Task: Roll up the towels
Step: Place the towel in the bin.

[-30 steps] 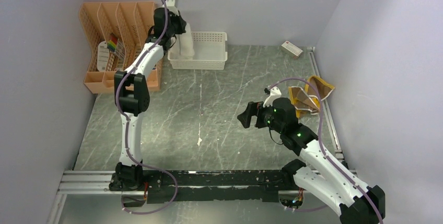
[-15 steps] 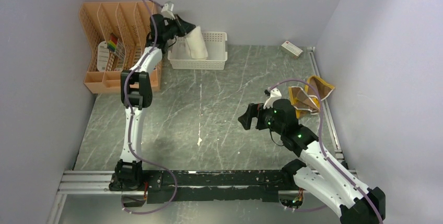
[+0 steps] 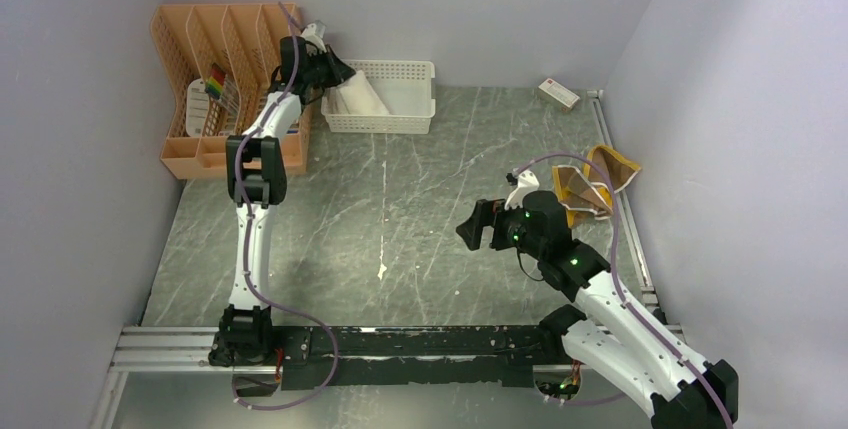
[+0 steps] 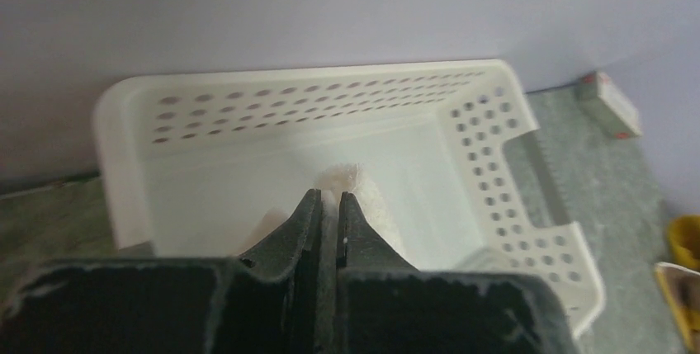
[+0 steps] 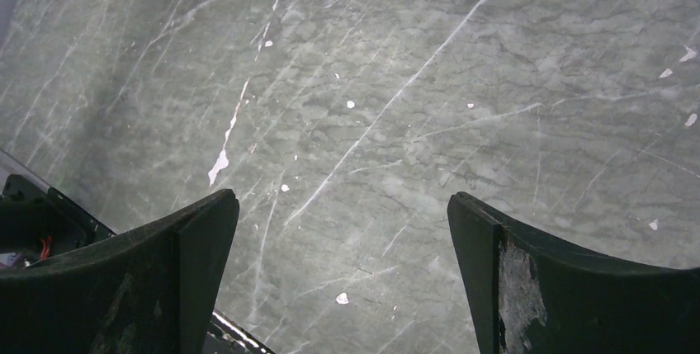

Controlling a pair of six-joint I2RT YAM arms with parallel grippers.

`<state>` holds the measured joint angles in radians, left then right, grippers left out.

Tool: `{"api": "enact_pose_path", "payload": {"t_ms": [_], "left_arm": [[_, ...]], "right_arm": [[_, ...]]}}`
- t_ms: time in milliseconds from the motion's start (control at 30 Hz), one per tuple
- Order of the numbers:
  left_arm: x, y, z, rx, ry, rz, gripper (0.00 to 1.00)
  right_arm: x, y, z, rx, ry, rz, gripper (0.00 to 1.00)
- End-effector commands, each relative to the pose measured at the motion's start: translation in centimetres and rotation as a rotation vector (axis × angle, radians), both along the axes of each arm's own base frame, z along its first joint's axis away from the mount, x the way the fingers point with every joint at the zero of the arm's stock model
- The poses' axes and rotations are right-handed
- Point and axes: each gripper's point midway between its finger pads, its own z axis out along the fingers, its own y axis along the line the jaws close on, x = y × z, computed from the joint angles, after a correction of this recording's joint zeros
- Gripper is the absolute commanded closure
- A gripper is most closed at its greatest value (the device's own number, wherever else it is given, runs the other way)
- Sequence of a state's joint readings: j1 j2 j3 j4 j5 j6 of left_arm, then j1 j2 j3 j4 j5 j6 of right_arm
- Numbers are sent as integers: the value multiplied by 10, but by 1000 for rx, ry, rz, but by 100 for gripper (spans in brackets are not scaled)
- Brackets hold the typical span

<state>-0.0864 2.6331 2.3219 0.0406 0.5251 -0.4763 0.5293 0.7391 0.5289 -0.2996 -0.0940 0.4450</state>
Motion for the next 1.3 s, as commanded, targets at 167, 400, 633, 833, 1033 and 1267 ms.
{"api": "enact_pose_path", "payload": {"t_ms": [167,400,633,833,1033,1267], "left_arm": [[4,58,10,240,9,206,93],[2,52,54,265,-70,227,26],[-6,41,106,277,-148,291,16],[-17,57,138,284,-156,476,17],[-30,-14,122,229,-92,380,18],[-34,-83,52,199,32,332,0]], "right_arm": [[-1,5,-7,15,15,22,0],[-2,7,-12,17,30,29,0],[-3,7,-16,11,38,33,0],[-5,5,-21,2,43,34,0],[-5,8,-29,9,57,44,0],[-6,8,-29,-3,59,49,0]]}}
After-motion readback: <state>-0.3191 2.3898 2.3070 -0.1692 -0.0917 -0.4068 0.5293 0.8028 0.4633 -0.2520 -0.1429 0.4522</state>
